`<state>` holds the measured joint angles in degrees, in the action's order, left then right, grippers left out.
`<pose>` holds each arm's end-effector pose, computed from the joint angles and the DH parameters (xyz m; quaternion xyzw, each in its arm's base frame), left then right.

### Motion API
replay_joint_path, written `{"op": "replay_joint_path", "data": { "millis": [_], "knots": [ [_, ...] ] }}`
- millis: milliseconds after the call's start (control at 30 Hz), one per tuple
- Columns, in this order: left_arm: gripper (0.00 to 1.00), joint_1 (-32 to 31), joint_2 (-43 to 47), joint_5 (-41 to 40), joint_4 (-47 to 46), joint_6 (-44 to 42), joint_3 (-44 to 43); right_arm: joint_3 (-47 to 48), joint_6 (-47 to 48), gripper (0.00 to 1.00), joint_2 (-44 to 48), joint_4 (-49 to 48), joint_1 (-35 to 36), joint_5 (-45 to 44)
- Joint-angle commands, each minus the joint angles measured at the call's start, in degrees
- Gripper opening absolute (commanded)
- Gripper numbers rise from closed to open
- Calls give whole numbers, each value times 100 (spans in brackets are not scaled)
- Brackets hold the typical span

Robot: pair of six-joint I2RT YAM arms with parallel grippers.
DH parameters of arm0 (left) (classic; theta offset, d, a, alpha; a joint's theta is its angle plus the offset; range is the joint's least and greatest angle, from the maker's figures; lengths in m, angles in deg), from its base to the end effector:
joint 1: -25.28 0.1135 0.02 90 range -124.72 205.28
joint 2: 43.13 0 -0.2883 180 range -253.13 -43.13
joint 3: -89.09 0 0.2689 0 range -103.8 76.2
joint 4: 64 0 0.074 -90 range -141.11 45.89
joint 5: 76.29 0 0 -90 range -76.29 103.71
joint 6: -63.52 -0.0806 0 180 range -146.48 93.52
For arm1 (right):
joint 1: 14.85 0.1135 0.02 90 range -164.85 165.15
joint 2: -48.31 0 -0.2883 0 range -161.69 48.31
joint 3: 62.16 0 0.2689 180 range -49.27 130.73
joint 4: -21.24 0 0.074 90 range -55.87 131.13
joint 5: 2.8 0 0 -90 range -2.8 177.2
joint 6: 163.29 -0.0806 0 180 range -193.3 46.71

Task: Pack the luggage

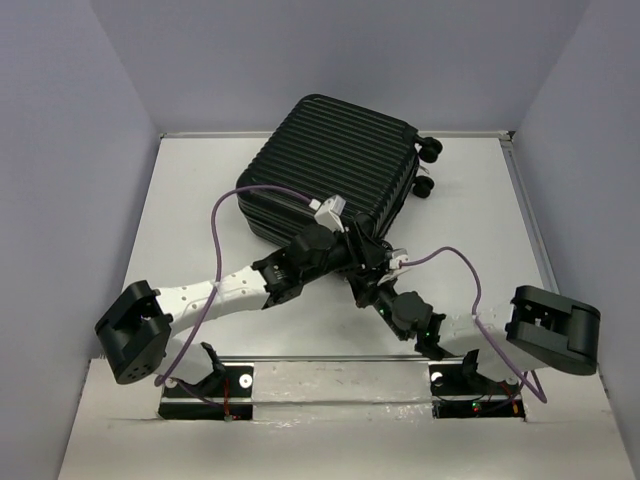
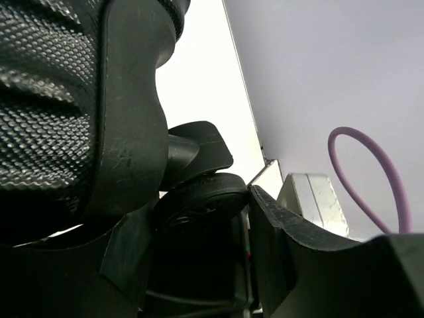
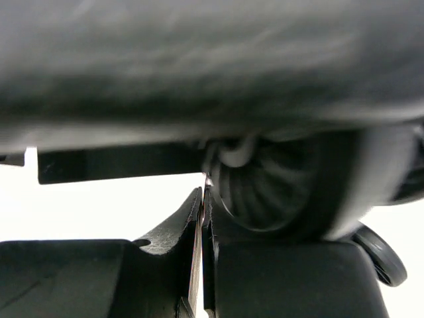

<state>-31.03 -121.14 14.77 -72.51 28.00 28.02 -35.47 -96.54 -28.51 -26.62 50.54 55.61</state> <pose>0.2041 -0.3089 0.2945 0.0181 0.7569 -0.5416 0.3652 0.1505 0.2272 0.1822 -0.0734 0.7152 0.3255 0.6142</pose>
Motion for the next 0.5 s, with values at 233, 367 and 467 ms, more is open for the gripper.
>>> {"op": "replay_joint_path", "data": {
  "millis": [233, 367, 467],
  "knots": [
    [99, 33, -74, 413, -1428, -24, -1096, 510, -30, 7, -1529, -1571, 545, 506],
    [99, 111, 471, -622, 105, -1226, -1474, 193, -241, 7, -1066, -1091, 545, -4],
    [99, 662, 989, -1081, 971, -1914, -1633, 62, -435, 7, -661, -420, 545, -136]
  ]
}}
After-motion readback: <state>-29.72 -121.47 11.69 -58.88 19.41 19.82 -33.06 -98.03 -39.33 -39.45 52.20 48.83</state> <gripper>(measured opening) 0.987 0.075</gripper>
